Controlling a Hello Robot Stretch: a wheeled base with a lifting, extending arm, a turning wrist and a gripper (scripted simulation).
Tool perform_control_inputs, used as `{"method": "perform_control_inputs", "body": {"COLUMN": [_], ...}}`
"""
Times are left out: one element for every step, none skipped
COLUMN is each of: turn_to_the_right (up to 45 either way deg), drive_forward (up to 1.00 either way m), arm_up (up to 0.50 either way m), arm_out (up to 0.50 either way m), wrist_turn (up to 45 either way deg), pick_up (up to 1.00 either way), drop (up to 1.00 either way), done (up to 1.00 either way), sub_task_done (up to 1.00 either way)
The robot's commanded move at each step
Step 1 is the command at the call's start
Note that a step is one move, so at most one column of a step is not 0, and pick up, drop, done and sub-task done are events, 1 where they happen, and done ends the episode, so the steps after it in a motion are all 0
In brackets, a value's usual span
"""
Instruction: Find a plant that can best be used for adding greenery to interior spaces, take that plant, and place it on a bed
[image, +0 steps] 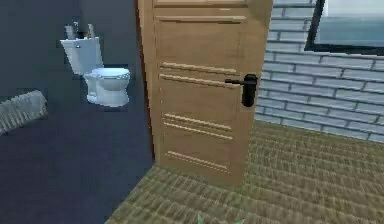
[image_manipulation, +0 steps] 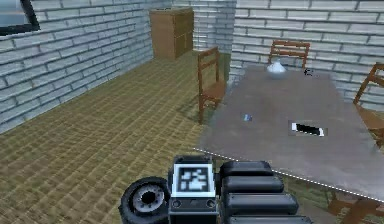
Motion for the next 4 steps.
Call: {"method": "perform_control_inputs", "body": {"turn_to_the_right": [21.0, 0.0, 45.0, 27.0], "drive_forward": [0.00, 0.10, 0.00, 0.00], "arm_up": [0.00, 0.00, 0.00, 0.00], "arm_out": [0.00, 0.00, 0.00, 0.00], "wrist_turn": [0.0, 0.0, 0.0, 0.0], "pick_up": [0.00, 0.00, 0.00, 0.00], "drop": [0.00, 0.00, 0.00, 0.00], "done": [0.00, 0.00, 0.00, 0.00], "sub_task_done": [0.00, 0.00, 0.00, 0.00]}}
